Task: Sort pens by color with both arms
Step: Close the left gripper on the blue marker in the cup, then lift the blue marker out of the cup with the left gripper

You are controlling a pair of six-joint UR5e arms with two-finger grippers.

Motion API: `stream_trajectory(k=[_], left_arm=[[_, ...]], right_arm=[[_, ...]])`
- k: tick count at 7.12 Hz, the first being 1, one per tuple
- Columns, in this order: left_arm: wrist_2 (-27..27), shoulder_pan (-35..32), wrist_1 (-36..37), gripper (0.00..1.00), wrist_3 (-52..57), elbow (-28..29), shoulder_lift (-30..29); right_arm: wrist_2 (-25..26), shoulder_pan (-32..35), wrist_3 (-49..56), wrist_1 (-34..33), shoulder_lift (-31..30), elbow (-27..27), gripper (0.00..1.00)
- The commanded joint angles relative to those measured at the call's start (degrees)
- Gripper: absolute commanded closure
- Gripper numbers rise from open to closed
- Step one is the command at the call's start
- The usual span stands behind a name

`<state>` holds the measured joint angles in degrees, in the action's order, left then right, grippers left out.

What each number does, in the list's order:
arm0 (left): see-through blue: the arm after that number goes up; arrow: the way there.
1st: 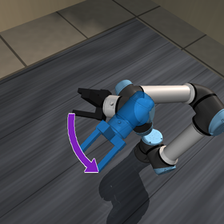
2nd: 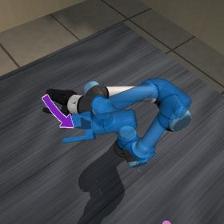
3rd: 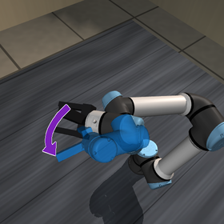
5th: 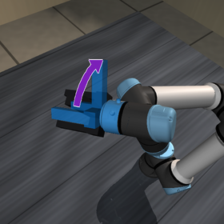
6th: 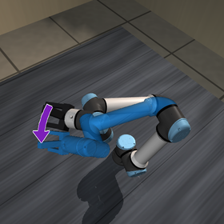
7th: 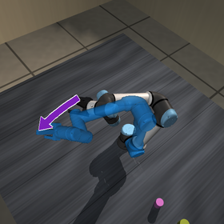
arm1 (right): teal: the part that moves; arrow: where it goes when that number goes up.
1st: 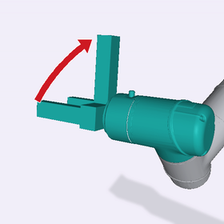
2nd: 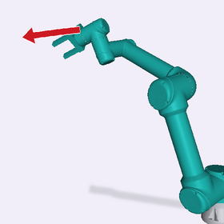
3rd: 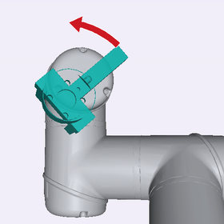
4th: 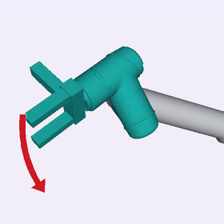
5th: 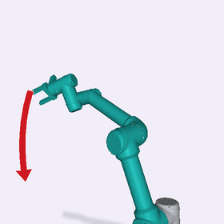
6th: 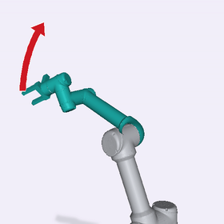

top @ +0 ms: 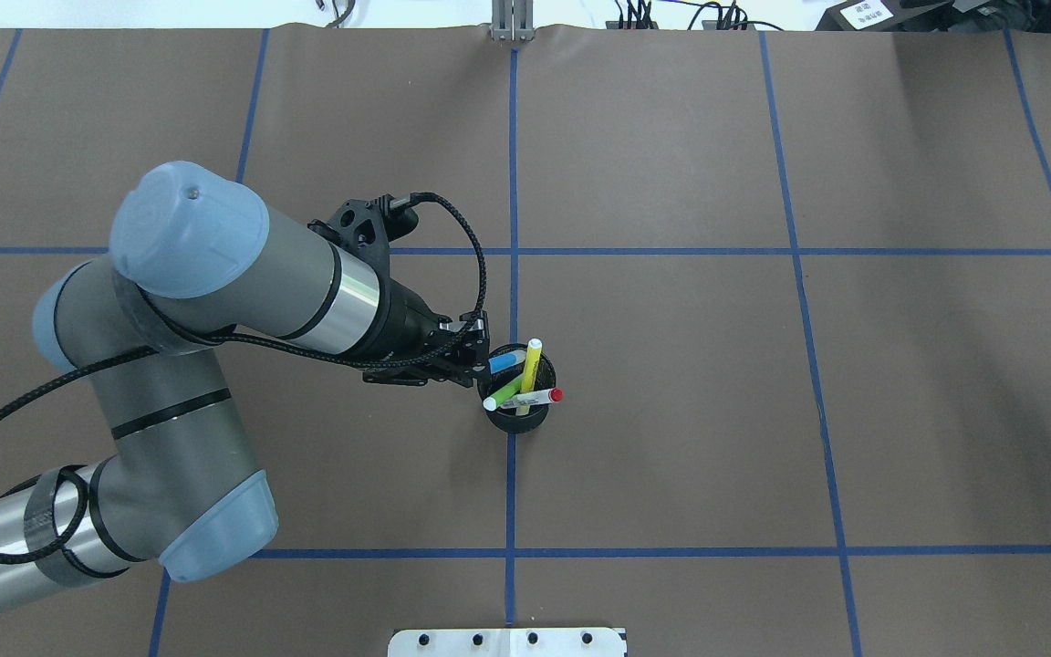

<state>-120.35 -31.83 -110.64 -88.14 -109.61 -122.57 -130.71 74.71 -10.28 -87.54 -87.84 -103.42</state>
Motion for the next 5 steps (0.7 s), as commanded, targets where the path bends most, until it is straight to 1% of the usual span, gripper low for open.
stream_trajectory(k=[1, 3, 4, 5], left_arm=[[-1.46, -1.74, 2.35, 1.00, -0.01, -2.45, 0.23], [-0.68, -3.84, 2.36, 1.00, 0.07, -2.19, 0.14], [1.41, -4.99, 2.27, 1.00, 0.25, -1.49, 0.14], [6.05, -5.00, 1.66, 1.00, 0.34, -0.44, -0.04]], right_arm=[[0.01, 0.00, 0.00, 0.00, 0.13, 0.07, 0.00], [0.01, 0.00, 0.00, 0.00, 0.04, 0.15, 0.00], [-0.07, 0.00, 0.00, 0.00, 0.13, 0.15, 0.00], [0.01, 0.00, 0.00, 0.00, 0.04, 0.15, 0.00]])
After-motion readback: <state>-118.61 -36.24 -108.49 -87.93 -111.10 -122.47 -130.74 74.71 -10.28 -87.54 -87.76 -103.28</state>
